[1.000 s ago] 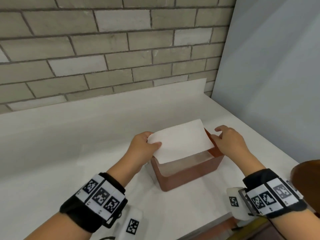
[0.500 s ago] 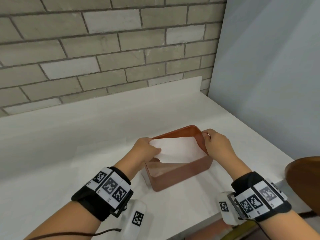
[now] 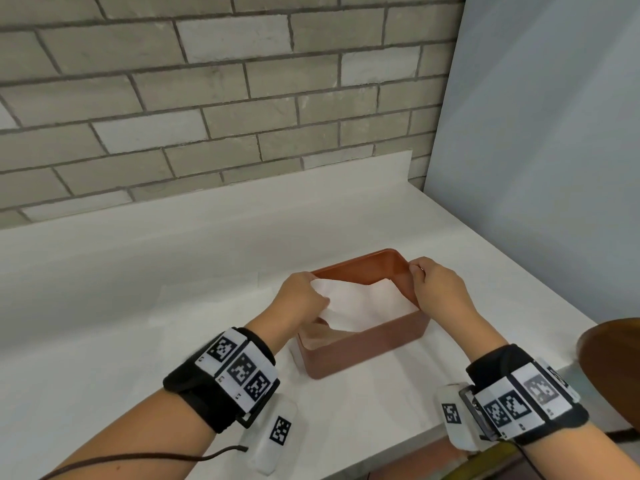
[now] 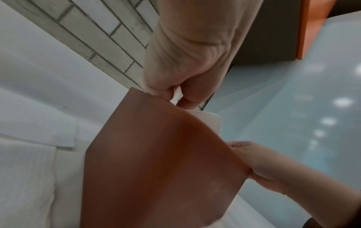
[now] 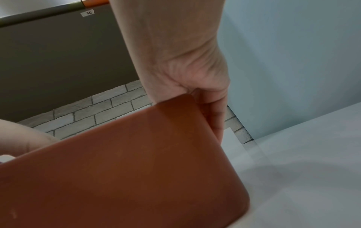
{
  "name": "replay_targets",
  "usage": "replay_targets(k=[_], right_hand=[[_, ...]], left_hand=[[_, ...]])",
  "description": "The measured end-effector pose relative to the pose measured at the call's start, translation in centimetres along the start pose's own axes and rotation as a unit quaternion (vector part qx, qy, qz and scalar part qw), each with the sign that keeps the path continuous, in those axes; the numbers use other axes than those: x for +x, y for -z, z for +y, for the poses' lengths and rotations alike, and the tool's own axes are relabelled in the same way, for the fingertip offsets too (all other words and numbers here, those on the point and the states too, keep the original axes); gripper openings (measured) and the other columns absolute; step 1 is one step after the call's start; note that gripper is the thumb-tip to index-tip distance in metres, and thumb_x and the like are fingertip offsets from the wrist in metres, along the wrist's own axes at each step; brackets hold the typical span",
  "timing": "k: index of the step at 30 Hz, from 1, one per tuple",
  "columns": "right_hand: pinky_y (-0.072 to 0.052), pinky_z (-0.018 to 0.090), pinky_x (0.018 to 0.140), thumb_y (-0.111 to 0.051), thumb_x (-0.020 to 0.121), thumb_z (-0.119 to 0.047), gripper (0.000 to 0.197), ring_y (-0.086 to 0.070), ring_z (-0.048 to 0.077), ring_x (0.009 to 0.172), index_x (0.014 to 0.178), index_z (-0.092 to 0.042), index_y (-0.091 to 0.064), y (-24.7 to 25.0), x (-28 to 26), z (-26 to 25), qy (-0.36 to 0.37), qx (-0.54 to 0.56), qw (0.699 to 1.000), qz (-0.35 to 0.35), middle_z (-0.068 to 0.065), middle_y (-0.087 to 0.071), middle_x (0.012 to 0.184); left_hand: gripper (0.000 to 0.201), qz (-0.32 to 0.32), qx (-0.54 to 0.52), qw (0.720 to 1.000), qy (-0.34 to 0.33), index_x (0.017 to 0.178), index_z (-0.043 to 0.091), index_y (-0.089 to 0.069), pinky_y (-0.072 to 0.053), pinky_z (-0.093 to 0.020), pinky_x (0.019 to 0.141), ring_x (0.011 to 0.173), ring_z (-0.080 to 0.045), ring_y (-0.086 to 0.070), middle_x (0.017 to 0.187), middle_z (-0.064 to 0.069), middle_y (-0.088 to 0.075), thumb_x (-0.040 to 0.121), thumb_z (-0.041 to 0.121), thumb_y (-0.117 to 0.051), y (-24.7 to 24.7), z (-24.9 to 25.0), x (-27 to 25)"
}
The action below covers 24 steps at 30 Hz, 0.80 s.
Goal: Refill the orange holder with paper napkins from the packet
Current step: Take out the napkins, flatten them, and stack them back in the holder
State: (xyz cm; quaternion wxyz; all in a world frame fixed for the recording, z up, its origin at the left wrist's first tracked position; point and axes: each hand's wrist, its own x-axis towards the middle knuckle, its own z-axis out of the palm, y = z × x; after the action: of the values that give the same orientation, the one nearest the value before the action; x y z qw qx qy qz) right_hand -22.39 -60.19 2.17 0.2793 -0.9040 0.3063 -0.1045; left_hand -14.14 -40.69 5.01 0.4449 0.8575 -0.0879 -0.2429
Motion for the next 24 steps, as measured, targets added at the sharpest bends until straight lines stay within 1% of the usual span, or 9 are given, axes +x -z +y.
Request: replay_targets(k=[2,3,5,7,10,13,18,22,24], right_hand=[[-0.037,0.028,0.069,-0.030,0.101,-0.024,0.033,-0.050,0.022,0.077,0.113,-0.012,-0.058,0.0,0.0,-0.1,0.000,0.002,1.000,0.000,0.012,-0.067,0.098],[-0.036,0.027,0.069,-0.030,0.101,-0.024,0.033,-0.050,0.022,0.077,0.114,-0.012,-0.058,0.0,0.0,-0.1,0.000,0.002,1.000,0.001,0.012,-0.067,0.098],[-0.035,0.027,0.069,-0.030,0.101,-0.024,0.033,-0.050,0.022,0.077,0.115,-0.013,-0.058,0.1,0.0,-0.2,-0.001,0.000,1.000,0.001,0.011,-0.067,0.099],[-0.035,0.027,0.068,-0.029,0.101,-0.024,0.034,-0.049,0.021,0.077,0.116,-0.013,-0.058,0.0,0.0,-0.1,-0.003,0.000,1.000,-0.001,0.012,-0.067,0.100],[-0.037,0.027,0.070,-0.030,0.101,-0.024,0.034,-0.051,0.022,0.078,0.116,-0.013,-0.058,-0.1,0.1,0.0,-0.001,-0.003,1.000,0.003,0.011,-0.067,0.100],[-0.038,0.028,0.070,-0.031,0.101,-0.023,0.033,-0.052,0.022,0.078,0.115,-0.012,-0.059,-0.2,0.2,0.1,0.002,-0.006,1.000,0.008,0.012,-0.067,0.099],[-0.035,0.027,0.068,-0.031,0.101,-0.023,0.033,-0.050,0.023,0.076,0.114,-0.012,-0.059,-0.2,0.2,0.0,0.003,-0.009,1.000,0.010,0.012,-0.067,0.097],[-0.036,0.027,0.069,-0.031,0.101,-0.023,0.033,-0.050,0.023,0.076,0.115,-0.012,-0.059,-0.1,0.2,0.0,0.007,-0.009,1.000,0.014,0.013,-0.067,0.098],[-0.036,0.028,0.068,-0.031,0.101,-0.023,0.033,-0.050,0.024,0.076,0.115,-0.012,-0.059,-0.2,0.1,0.0,0.007,-0.018,1.000,0.013,0.013,-0.067,0.097]], left_hand=[[0.031,0.004,0.024,1.000,-0.012,0.114,0.008,-0.057,-0.057,-0.044,0.081,0.096,-0.033,-0.065,0.112,-0.016,-0.062,0.083,0.004,-0.060,-0.2,0.1,-0.2],[0.033,0.006,0.040,0.999,-0.020,0.116,0.010,-0.056,-0.056,-0.040,0.082,0.097,-0.030,-0.064,0.114,-0.015,-0.062,0.084,0.005,-0.059,-0.3,0.1,-0.2],[0.035,0.011,0.089,0.995,-0.045,0.122,0.011,-0.053,-0.051,-0.028,0.075,0.093,-0.022,-0.061,0.115,-0.010,-0.061,0.087,0.007,-0.056,-0.4,-0.1,0.0],[0.036,0.017,0.139,0.987,-0.075,0.126,0.012,-0.050,-0.044,-0.024,0.070,0.084,-0.016,-0.055,0.113,-0.008,-0.060,0.090,0.007,-0.053,-0.7,-0.3,-0.1],[0.037,0.030,0.186,0.976,-0.107,0.128,0.014,-0.049,-0.042,-0.023,0.072,0.085,-0.014,-0.052,0.110,-0.006,-0.061,0.092,0.005,-0.050,-1.0,-0.5,-0.3],[0.037,0.025,0.230,0.966,-0.111,0.125,0.015,-0.048,-0.043,-0.025,0.072,0.089,-0.019,-0.055,0.102,-0.005,-0.059,0.091,0.001,-0.048,-1.2,-0.6,-0.2],[0.041,0.006,0.280,0.954,-0.108,0.128,0.012,-0.044,-0.045,-0.027,0.072,0.081,-0.017,-0.050,0.085,-0.001,-0.051,0.090,-0.003,-0.047,-1.5,-0.5,0.1],[0.046,0.002,0.359,0.926,-0.116,0.131,0.010,-0.039,-0.044,-0.030,0.068,0.082,-0.020,-0.052,0.094,-0.007,-0.054,0.088,-0.003,-0.050,-1.9,-0.7,-0.1],[0.047,0.022,0.443,0.886,-0.139,0.129,0.010,-0.042,-0.040,-0.030,0.071,0.094,-0.024,-0.053,0.105,-0.010,-0.054,0.085,0.002,-0.057,-2.2,-0.8,-0.3]])
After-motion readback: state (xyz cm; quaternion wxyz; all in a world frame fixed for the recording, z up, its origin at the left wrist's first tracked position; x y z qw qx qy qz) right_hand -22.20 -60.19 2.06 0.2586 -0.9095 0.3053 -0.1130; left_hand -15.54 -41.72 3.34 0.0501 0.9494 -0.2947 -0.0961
